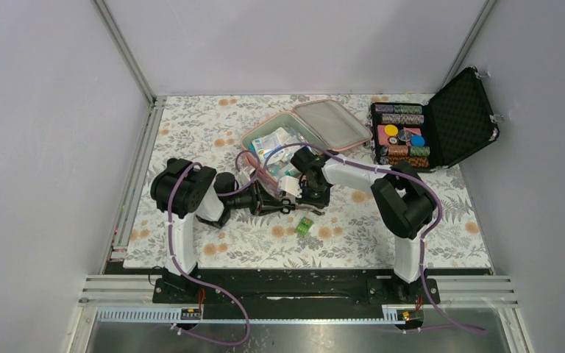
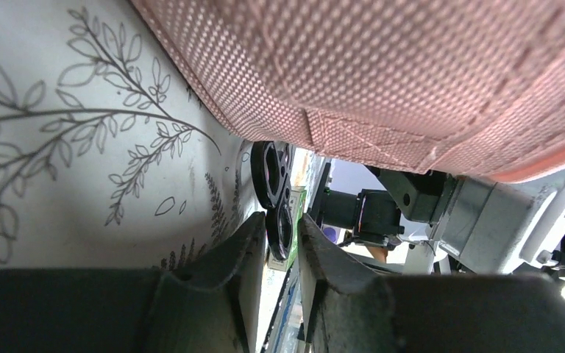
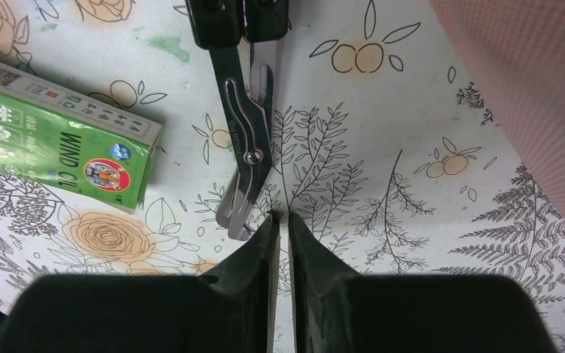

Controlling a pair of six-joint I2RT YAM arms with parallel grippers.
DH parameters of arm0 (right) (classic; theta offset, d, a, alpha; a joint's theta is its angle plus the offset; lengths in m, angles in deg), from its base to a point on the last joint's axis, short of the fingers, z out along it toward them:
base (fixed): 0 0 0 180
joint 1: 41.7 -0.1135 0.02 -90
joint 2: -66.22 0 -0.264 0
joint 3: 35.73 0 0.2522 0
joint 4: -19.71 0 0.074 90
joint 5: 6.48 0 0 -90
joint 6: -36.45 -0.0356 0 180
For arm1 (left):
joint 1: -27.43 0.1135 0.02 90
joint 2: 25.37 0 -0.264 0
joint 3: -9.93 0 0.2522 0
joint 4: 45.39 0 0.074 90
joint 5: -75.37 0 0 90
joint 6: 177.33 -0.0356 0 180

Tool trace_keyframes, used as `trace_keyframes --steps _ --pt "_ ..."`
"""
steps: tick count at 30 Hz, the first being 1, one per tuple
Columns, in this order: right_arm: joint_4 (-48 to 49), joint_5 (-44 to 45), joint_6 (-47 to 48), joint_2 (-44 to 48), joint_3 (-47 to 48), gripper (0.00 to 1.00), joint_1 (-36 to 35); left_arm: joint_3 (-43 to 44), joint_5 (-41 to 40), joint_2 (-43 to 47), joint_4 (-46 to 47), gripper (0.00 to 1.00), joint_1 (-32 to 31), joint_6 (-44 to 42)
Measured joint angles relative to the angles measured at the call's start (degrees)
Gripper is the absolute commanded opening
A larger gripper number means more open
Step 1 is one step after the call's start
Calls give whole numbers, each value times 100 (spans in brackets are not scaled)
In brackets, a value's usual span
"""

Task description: Organize the medicine kit

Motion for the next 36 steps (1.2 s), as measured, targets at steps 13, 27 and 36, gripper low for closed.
trace_keyframes --steps 13,27,36 --pt "0 39 -24 -22 28 19 0 0 -24 -22 129 0 -4 136" --pt "-297 -1200 -1226 1001 787 70 507 -223 380 1394 -970 0 494 -1180" --pt "-236 -3206 -1510 1084 568 80 970 -223 901 2518 -1637 0 490 -1993"
